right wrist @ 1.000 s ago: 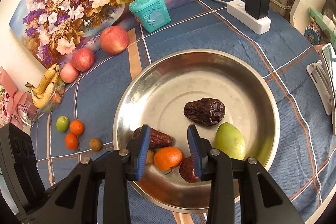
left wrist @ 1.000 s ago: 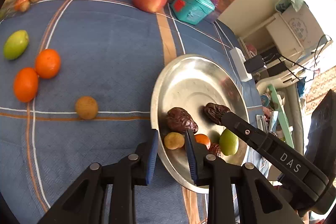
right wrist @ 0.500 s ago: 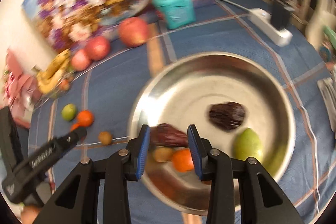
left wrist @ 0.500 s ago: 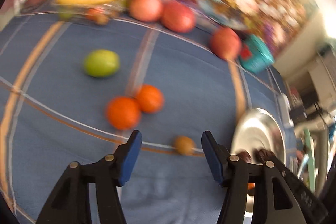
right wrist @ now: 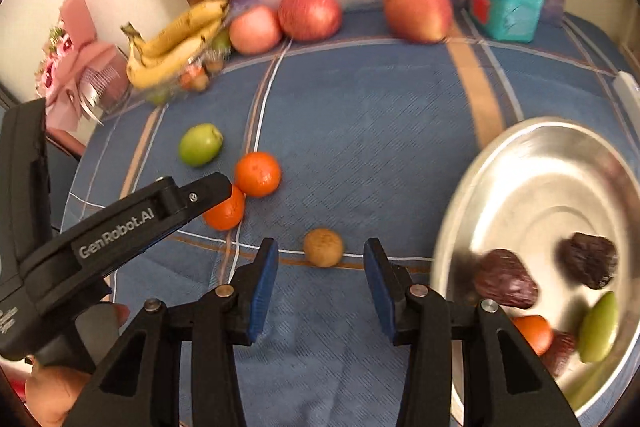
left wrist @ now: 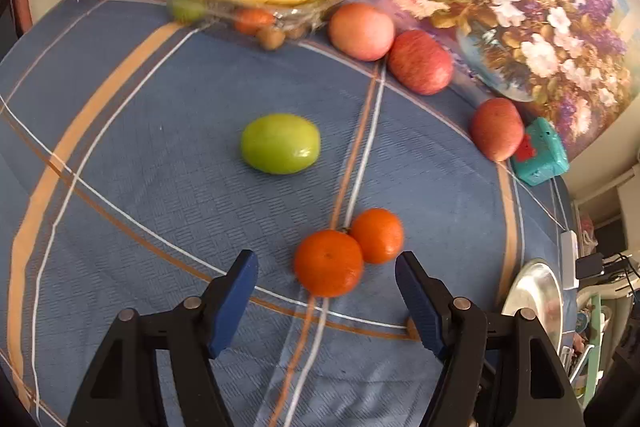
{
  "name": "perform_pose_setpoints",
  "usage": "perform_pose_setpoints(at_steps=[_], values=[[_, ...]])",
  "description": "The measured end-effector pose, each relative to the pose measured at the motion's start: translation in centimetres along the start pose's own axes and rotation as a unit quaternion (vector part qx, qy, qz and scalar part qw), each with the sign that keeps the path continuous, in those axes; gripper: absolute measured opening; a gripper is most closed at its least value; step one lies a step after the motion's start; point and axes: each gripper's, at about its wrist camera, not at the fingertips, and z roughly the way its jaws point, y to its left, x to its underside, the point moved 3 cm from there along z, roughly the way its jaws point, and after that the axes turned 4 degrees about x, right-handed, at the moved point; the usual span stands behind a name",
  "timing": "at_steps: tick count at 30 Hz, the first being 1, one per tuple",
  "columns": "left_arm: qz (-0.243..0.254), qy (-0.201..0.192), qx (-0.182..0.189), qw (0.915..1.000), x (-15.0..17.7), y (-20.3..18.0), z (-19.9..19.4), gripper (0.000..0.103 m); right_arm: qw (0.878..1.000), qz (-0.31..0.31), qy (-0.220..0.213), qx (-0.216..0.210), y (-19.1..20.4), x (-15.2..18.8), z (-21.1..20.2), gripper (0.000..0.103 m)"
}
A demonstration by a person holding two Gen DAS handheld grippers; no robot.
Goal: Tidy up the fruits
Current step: 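Grasp another brown round fruit with the right tool while the left tool grasps a mandarin, then carry both fruits into the steel plate and open both tools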
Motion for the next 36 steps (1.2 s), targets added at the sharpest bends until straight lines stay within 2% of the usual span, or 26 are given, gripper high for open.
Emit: perform_pose_setpoints(at_steps=[7,9,13,14,17,26,32,36], values=[[-0.01,0.008,0.009,0.9999,-0.4,0.6,1.3,0.069,1.0,-0.012,0.019,0.014,0.8,-0.1,2.5,0.045],[-0.015,0.009,0.014,0.9998,-0.5,0.9,1.5,0.057,1.0,-0.016,0.016,0.016,0.9,-0.2,2.7,0.041],[-0.016,0.013,0.03,0.9993,-0.5,0.7,1.4,0.046,0.999,-0.022,0.016,0.027,1.2,-0.4,3.0,0.034],[-0.012,0.015,0.033,0.9993,-0.5,0.5,1.4,0.041,0.999,-0.023,0.016,0.031,1.1,-0.4,3.1,0.028],[-0.002,0.016,0.026,0.9995,-0.3,0.2,1.1,0.04,0.999,-0.017,0.013,0.026,0.8,-0.5,2.7,0.027],[-0.006,-0.008,0.042,0.9991,-1.0,-0.4,-1.2,0.04,1.0,0.001,-0.028,-0.003,0.9,-1.4,-1.3,0.027],[0.019,-0.014,0.058,0.998,-0.9,-2.5,-2.4,0.039,0.998,0.051,-0.044,-0.013,-1.9,-2.1,-3.6,0.027],[0.046,-0.002,0.079,0.9958,0.2,-4.9,-2.6,0.039,0.994,0.09,-0.051,0.025,-5.4,-2.3,-5.0,0.027]])
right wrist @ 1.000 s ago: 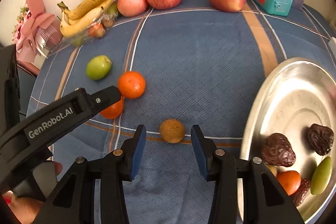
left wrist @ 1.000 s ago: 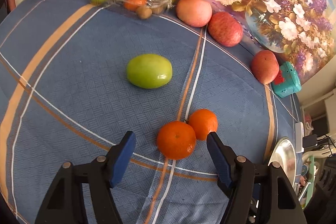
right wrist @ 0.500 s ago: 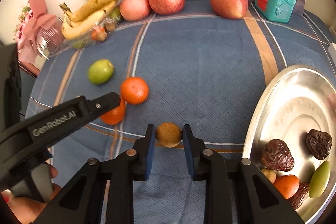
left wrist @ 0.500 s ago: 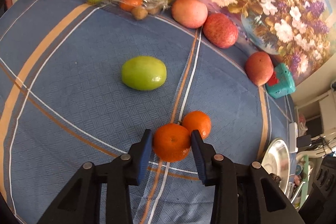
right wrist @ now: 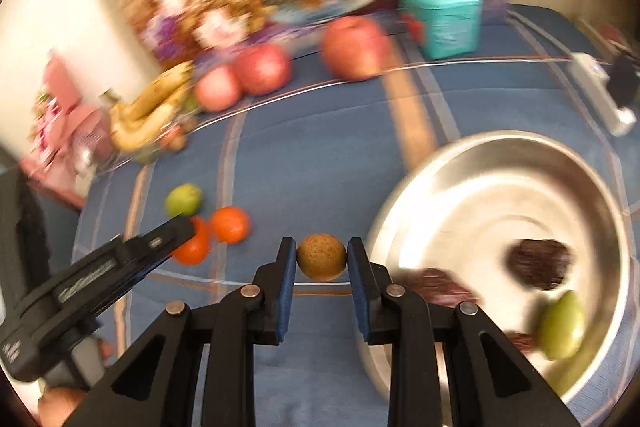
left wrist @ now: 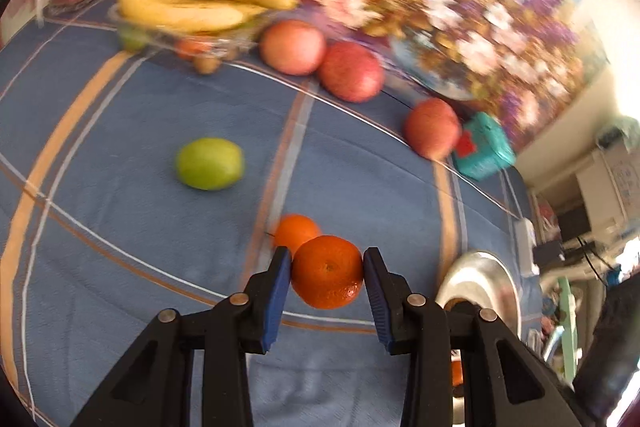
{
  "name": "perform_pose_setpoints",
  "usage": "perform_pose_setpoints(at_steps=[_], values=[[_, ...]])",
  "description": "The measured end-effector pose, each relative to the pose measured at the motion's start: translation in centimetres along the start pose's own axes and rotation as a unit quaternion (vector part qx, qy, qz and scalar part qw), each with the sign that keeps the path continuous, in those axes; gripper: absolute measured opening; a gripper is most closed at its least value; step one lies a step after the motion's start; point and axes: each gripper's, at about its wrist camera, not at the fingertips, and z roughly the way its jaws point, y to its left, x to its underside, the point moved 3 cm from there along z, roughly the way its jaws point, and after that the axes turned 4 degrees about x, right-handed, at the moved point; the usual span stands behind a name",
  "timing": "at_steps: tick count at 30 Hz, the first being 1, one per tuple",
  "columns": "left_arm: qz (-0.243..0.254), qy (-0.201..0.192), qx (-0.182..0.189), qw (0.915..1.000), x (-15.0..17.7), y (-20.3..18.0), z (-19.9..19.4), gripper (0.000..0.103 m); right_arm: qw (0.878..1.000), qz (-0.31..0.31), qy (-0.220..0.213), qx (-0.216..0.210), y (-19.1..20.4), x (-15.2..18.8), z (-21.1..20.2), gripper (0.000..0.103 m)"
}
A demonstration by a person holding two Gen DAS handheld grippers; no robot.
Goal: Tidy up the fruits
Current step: 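Carry both fruits into the steel plate and open both tools, then grasp the last mandarin with the right tool while the left tool grasps the green pear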
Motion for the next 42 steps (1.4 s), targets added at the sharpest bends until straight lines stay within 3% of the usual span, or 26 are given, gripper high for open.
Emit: perform_pose_setpoints(at_steps=[8,15,18,21,29,32,35,38,41,42], values=[[0.062,0.05,0.06,0.995,3.4,-5.9,2.1,0.039,0.995,0.077,0.002,0.07,-7.4,-0.2,-1.2,0.027],[0.09,0.093,0.106,0.9859,6.0,-9.2,4.0,0.041,0.991,0.107,-0.003,0.079,-10.1,0.1,-2.1,0.028],[0.106,0.096,0.095,0.9851,6.4,-9.8,4.1,0.041,0.991,0.108,-0.005,0.079,-10.1,0.2,-2.2,0.028],[0.098,0.093,0.092,0.9865,6.1,-9.2,4.0,0.042,0.991,0.105,-0.002,0.081,-10.0,0.1,-1.9,0.038],[0.054,0.087,0.11,0.9887,5.4,-7.8,3.7,0.049,0.991,0.098,0.002,0.087,-9.7,0.2,-1.7,0.039],[0.047,0.067,0.075,0.9938,4.7,-6.7,3.3,0.058,0.992,0.092,0.003,0.087,-9.4,0.0,-1.7,0.039],[0.061,0.038,-0.008,0.9974,3.8,-5.1,2.6,0.062,0.993,0.08,0.005,0.087,-8.7,0.0,-1.4,0.04],[0.069,0.014,-0.09,0.9935,3.1,-2.9,1.9,0.064,0.995,0.061,0.007,0.082,-7.5,-0.1,-1.1,0.04],[0.059,0.002,-0.123,0.9906,2.1,-0.7,1.5,0.069,0.996,0.045,0.005,0.072,-6.2,-0.1,-1.1,0.041],[0.055,-0.002,-0.133,0.9896,1.9,0.0,1.3,0.071,0.997,0.041,0.005,0.07,-5.8,0.0,-1.0,0.05]])
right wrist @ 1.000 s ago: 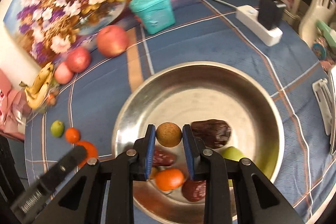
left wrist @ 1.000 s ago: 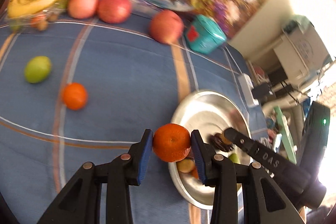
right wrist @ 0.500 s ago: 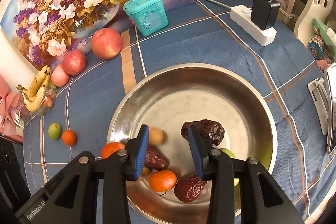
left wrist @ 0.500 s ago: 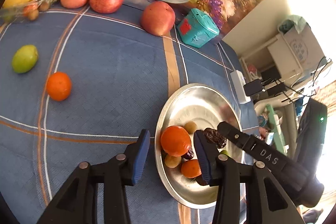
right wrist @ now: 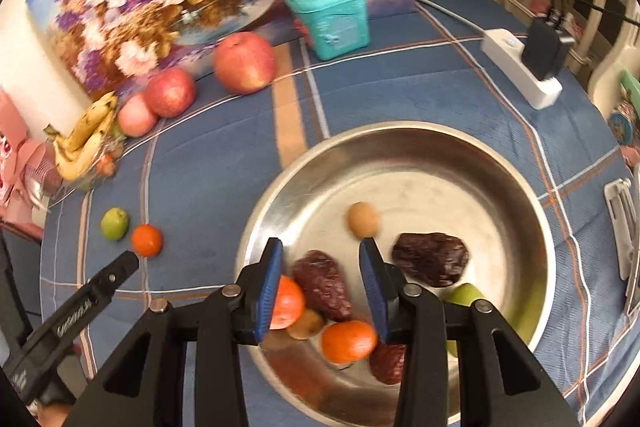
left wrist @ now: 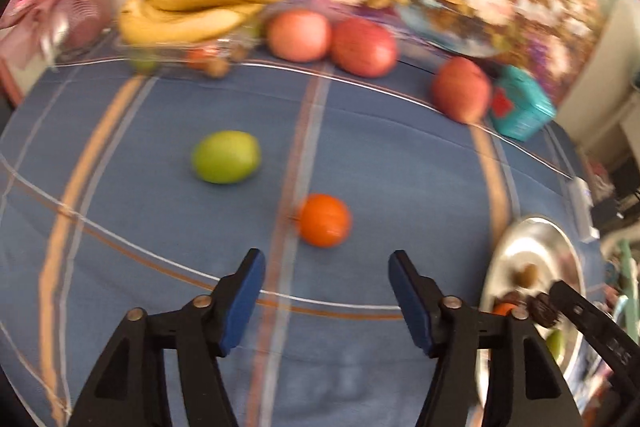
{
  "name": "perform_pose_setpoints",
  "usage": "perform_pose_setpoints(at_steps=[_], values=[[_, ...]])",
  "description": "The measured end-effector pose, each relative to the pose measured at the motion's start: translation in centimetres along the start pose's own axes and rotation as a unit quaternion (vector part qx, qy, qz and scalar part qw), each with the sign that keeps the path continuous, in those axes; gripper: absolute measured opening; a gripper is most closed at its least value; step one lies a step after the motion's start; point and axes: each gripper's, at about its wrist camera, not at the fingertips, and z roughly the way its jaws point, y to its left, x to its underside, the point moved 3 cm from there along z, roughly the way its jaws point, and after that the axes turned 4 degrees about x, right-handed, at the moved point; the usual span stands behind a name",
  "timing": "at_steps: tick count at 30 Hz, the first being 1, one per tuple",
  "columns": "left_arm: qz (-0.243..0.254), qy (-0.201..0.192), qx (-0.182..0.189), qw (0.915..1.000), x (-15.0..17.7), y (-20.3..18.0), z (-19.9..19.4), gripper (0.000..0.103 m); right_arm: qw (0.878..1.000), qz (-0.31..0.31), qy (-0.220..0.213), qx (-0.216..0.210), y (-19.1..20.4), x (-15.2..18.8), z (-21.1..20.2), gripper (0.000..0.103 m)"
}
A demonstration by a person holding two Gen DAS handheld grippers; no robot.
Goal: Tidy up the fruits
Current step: 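Grasp the last mandarin with the right tool while the left tool grasps the green pear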
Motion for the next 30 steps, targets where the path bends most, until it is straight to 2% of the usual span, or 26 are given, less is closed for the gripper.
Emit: perform_pose_setpoints(at_steps=[2,4,5,6,8,15,20,26,30], values=[[-0.009,-0.005,-0.022,0.9997,-0.4,1.5,-0.1,0.072,1.0,-0.01,-0.001,-0.005,0.8,0.1,0.1,0.066],[-0.014,-0.009,-0.043,0.9989,-0.7,2.9,-0.2,0.08,1.0,-0.02,-0.002,-0.012,1.6,0.3,0.1,0.067],[-0.019,-0.015,-0.056,0.9981,-0.9,3.7,-0.4,0.088,1.0,-0.023,-0.004,-0.017,2.0,0.3,0.1,0.07],[-0.021,-0.018,-0.061,0.9977,-0.9,4.2,-0.3,0.096,0.999,-0.027,-0.009,-0.023,2.5,0.3,0.0,0.079],[-0.027,-0.029,-0.076,0.9964,-1.3,5.4,-0.8,0.103,0.999,-0.037,-0.018,-0.031,3.6,0.4,0.0,0.096],[-0.044,-0.048,-0.081,0.9946,-2.6,7.4,-1.7,0.103,0.996,-0.073,-0.035,-0.04,6.3,0.4,0.0,0.097],[-0.06,-0.05,-0.066,0.9948,-3.2,8.3,-1.3,0.103,0.994,-0.094,-0.039,-0.038,7.9,0.0,0.3,0.097],[-0.075,-0.059,-0.049,0.9942,-4.1,9.7,-0.9,0.103,0.99,-0.12,-0.044,-0.06,10.4,-0.6,1.1,0.097],[-0.076,-0.054,-0.052,0.9942,-4.8,10.5,-0.1,0.103,0.987,-0.135,-0.035,-0.076,12.4,-0.8,2.2,0.097]])
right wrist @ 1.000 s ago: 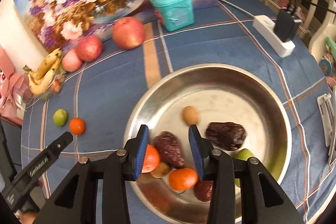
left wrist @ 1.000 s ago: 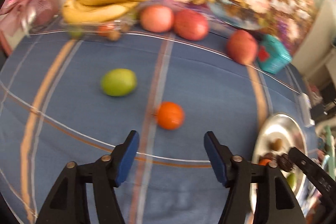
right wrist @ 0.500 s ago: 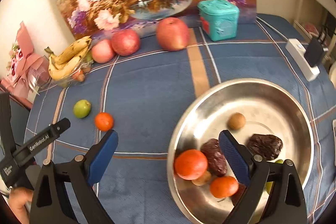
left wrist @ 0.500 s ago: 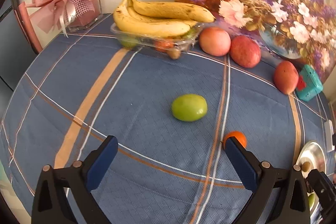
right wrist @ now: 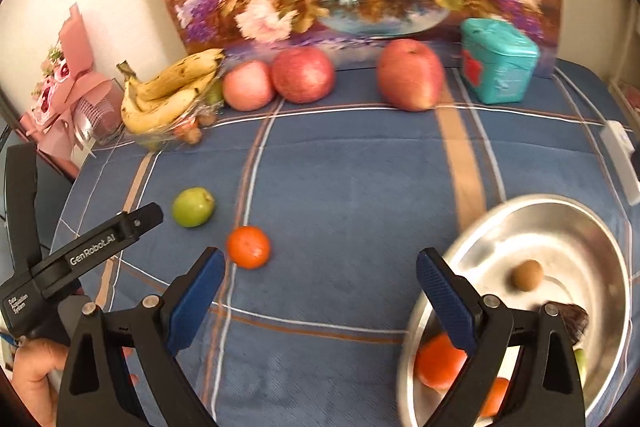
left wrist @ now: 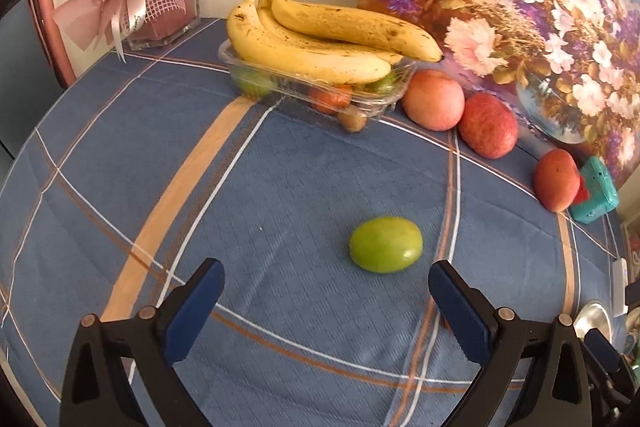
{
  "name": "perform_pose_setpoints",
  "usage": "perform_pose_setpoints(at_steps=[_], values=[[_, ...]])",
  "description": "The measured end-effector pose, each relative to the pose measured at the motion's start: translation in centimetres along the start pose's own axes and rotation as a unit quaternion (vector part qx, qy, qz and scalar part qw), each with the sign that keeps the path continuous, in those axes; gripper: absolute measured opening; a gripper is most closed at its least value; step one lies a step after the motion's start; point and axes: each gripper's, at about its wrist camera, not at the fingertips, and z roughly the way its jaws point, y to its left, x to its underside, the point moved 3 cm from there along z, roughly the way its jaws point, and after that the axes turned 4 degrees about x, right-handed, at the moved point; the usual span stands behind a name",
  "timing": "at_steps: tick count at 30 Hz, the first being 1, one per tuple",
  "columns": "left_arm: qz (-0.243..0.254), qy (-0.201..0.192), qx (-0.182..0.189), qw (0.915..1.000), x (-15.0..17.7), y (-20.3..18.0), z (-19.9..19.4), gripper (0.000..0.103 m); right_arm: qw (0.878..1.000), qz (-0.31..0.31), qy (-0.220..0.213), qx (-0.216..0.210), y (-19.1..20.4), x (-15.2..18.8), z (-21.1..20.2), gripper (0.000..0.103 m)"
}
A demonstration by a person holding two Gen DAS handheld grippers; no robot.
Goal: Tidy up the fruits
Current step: 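Grasp the last mandarin with the right tool while the left tool grasps the green pear, then carry the mandarin and green pear into the steel plate and open both tools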
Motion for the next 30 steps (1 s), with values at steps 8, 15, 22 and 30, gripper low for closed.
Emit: perform_pose_setpoints(at_steps=[8,15,22,30], values=[[0.0,0.014,0.038,0.9992,-1.5,-0.7,2.2,0.103,0.999,-0.004,0.02,-0.043,2.9,-0.5,3.1,0.084],[0.005,0.034,0.061,0.9975,-1.8,-1.2,4.0,0.081,0.997,-0.01,0.045,-0.06,4.3,0.1,5.4,0.058],[-0.004,0.051,0.094,0.9942,-1.6,-1.6,5.0,0.069,0.996,-0.013,0.061,-0.068,5.0,0.6,6.7,0.048],[0.009,0.05,0.1,0.9937,-1.3,-2.2,4.8,0.054,0.995,-0.006,0.067,-0.079,4.9,0.9,7.0,0.035]])
